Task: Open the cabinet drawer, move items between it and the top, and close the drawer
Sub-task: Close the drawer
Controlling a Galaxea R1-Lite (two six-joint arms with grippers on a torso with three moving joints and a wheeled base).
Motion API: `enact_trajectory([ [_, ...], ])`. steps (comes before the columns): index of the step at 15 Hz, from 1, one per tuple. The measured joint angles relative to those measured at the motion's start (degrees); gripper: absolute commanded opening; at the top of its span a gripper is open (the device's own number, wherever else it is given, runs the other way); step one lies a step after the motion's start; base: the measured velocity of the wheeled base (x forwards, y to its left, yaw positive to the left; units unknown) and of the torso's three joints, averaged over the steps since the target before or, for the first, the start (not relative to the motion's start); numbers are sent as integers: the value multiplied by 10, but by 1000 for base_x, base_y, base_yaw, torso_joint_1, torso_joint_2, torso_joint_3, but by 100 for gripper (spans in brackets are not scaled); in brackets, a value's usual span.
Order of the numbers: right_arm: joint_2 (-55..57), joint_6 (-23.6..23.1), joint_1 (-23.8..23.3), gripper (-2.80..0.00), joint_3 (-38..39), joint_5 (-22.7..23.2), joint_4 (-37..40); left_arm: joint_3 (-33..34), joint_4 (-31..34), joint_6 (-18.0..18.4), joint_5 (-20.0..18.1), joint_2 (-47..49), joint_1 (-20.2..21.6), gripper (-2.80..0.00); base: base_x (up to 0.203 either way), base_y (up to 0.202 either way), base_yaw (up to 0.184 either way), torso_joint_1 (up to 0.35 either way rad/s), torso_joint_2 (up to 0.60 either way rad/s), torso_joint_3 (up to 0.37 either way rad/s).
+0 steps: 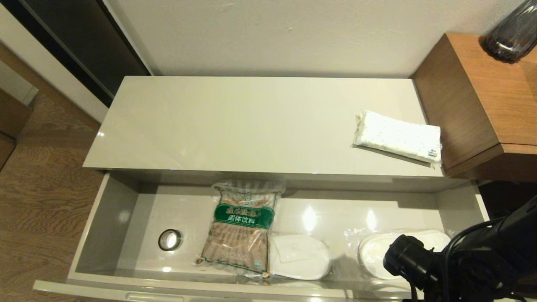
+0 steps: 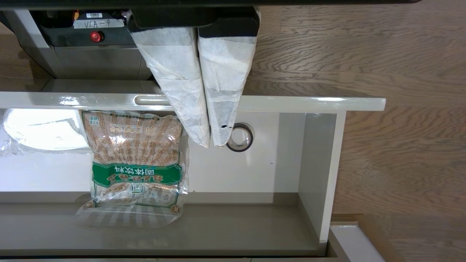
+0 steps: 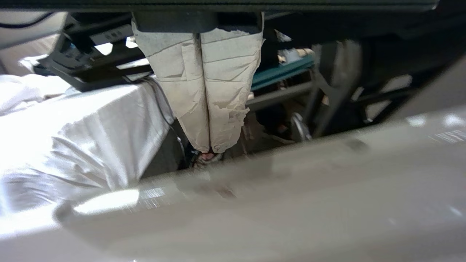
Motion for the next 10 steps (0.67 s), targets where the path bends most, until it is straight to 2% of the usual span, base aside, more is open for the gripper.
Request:
enact_trajectory([
  [5,23,8,-5,-280,-90,1,37,0,0,0,0,0,0,-280,0,0,0,0,0,0],
  [10,45,-19,-44,-280,-291,-1,122,0,0,0,0,0,0,-280,0,0,0,0,0,0],
])
